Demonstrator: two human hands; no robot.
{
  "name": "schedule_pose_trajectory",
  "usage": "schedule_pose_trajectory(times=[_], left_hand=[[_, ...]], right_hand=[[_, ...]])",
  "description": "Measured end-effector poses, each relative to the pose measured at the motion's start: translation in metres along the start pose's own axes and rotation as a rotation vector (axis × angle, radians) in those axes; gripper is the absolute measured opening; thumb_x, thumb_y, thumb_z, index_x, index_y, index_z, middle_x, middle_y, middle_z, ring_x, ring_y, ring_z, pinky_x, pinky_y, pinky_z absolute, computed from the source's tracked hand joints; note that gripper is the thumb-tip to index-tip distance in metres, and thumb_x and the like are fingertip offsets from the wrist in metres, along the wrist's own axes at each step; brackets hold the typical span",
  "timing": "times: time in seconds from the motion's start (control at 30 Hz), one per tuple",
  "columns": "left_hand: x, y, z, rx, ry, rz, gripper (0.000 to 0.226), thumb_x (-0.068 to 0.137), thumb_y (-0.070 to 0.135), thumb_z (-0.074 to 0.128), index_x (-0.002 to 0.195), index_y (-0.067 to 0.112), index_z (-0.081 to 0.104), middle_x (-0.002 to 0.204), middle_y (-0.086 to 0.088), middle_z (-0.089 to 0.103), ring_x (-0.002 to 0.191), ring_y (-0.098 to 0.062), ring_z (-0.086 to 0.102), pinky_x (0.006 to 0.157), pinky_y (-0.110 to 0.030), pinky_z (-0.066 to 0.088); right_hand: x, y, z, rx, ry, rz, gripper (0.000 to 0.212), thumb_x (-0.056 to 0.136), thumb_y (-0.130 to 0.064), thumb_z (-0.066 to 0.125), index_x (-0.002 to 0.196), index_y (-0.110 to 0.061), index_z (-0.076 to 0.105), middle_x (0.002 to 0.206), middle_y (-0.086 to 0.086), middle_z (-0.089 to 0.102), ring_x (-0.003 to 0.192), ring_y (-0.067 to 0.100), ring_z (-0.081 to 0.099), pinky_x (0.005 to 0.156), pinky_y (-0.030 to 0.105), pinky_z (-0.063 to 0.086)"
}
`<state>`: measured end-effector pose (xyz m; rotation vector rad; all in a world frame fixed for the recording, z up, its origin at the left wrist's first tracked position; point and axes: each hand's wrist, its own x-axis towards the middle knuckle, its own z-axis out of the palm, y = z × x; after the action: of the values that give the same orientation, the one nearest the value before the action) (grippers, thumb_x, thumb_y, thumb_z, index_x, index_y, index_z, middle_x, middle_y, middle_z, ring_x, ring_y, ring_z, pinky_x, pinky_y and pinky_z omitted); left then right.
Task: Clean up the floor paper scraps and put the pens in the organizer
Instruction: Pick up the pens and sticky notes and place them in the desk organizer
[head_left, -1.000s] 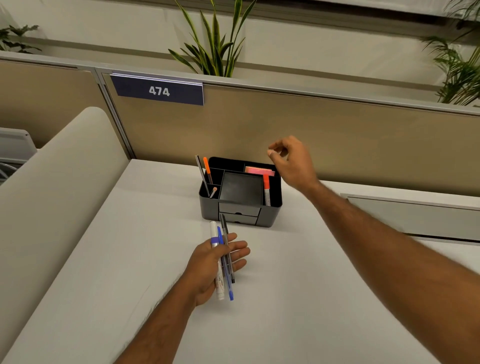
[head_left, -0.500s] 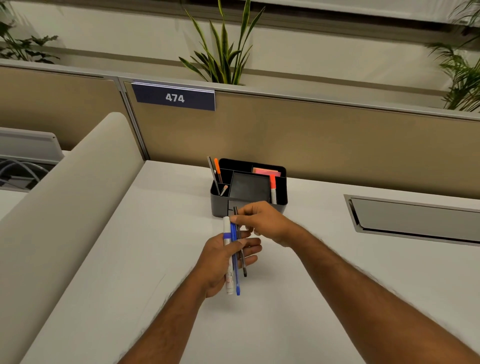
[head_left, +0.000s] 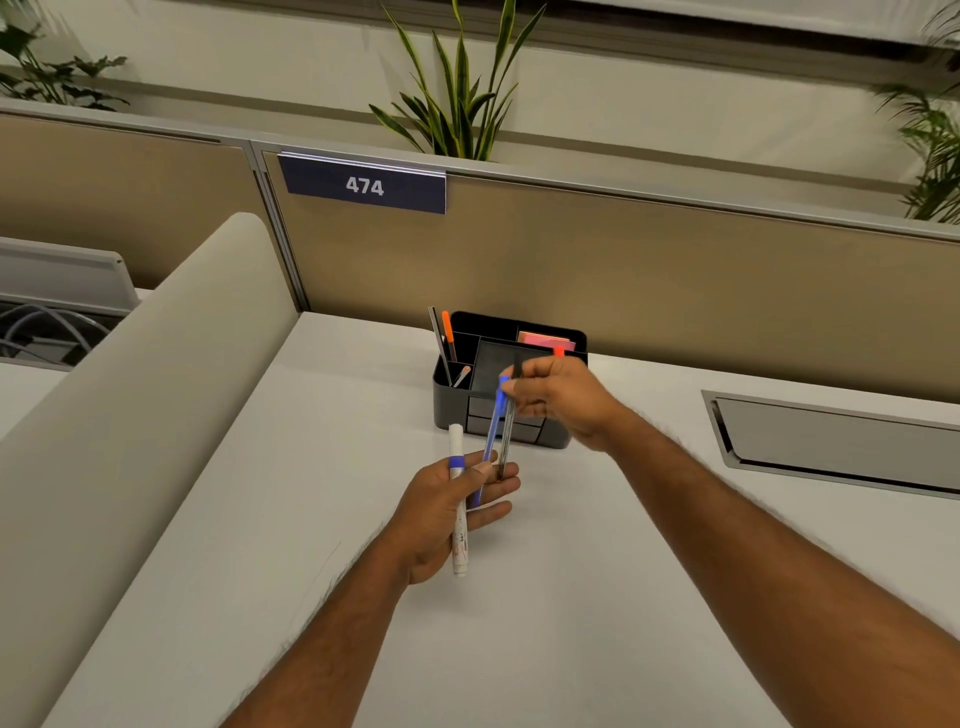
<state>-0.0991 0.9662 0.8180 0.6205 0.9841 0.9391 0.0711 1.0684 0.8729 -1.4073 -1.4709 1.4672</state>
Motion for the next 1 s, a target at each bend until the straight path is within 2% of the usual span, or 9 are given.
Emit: schedule_pose_trajectory(times=[0.1, 0.27, 0.4, 0.53, 0.63, 0.9, 1.0], left_hand=[[-0.001, -0.002, -0.004, -0.040, 0.012, -0.012, 0.027, 0.100, 0.014, 0.051, 0.124, 0.004, 0.058, 0.119, -0.017, 0.071, 0.109, -0.029, 0.069, 0.092, -0.043, 0.057], [0.000, -0.004, -0.006, -0.038, 0.010, -0.022, 0.030, 0.101, 0.016, 0.048, 0.128, 0.006, 0.055, 0.121, -0.015, 0.070, 0.109, -0.029, 0.070, 0.093, -0.044, 0.056], [0.001, -0.005, -0.008, -0.050, 0.012, -0.019, 0.031, 0.101, 0.015, 0.048, 0.129, 0.004, 0.054, 0.121, -0.016, 0.070, 0.109, -0.030, 0.070, 0.095, -0.046, 0.055], [0.003, -0.006, -0.010, -0.067, 0.009, -0.016, 0.030, 0.101, 0.015, 0.047, 0.129, 0.005, 0.055, 0.121, -0.017, 0.070, 0.109, -0.030, 0.069, 0.096, -0.047, 0.054], [0.004, -0.007, -0.011, -0.073, 0.008, -0.016, 0.030, 0.101, 0.014, 0.047, 0.129, 0.005, 0.055, 0.122, -0.017, 0.070, 0.109, -0.030, 0.069, 0.097, -0.047, 0.054], [0.004, -0.007, -0.015, -0.085, 0.005, -0.015, 0.029, 0.101, 0.014, 0.048, 0.128, 0.005, 0.055, 0.118, -0.015, 0.072, 0.109, -0.030, 0.070, 0.093, -0.044, 0.057], [0.003, -0.006, -0.016, -0.078, 0.010, -0.017, 0.029, 0.101, 0.015, 0.048, 0.128, 0.006, 0.055, 0.118, -0.014, 0.072, 0.109, -0.029, 0.070, 0.092, -0.043, 0.057]], right_hand=[[0.022, -0.017, -0.016, 0.066, 0.068, 0.003, 0.013, 0.090, -0.005, 0.066, 0.102, -0.004, 0.068, 0.089, 0.008, 0.073, 0.076, 0.017, 0.072, 0.073, 0.029, 0.056], [0.063, -0.052, -0.024, 0.159, 0.199, -0.041, 0.007, 0.089, -0.003, 0.067, 0.094, -0.007, 0.067, 0.080, 0.007, 0.073, 0.066, 0.015, 0.073, 0.063, 0.025, 0.058], [0.092, -0.066, -0.013, 0.065, 0.273, -0.073, 0.015, 0.091, -0.005, 0.065, 0.106, -0.003, 0.066, 0.094, 0.010, 0.071, 0.075, 0.016, 0.072, 0.064, 0.024, 0.057], [0.112, -0.068, 0.001, 0.005, 0.318, -0.092, 0.020, 0.092, -0.006, 0.064, 0.112, -0.003, 0.064, 0.105, 0.011, 0.069, 0.090, 0.021, 0.071, 0.079, 0.032, 0.060], [0.118, -0.066, 0.010, -0.048, 0.322, -0.113, 0.020, 0.092, -0.006, 0.063, 0.112, -0.003, 0.063, 0.108, 0.013, 0.068, 0.096, 0.024, 0.070, 0.084, 0.035, 0.059], [0.126, -0.075, 0.006, -0.038, 0.383, -0.197, 0.021, 0.092, -0.006, 0.064, 0.113, -0.004, 0.063, 0.105, 0.008, 0.066, 0.093, 0.020, 0.069, 0.075, 0.027, 0.059], [0.126, -0.073, 0.008, -0.111, 0.340, -0.187, 0.020, 0.091, -0.006, 0.065, 0.112, -0.003, 0.063, 0.106, 0.011, 0.067, 0.094, 0.021, 0.070, 0.079, 0.031, 0.060]])
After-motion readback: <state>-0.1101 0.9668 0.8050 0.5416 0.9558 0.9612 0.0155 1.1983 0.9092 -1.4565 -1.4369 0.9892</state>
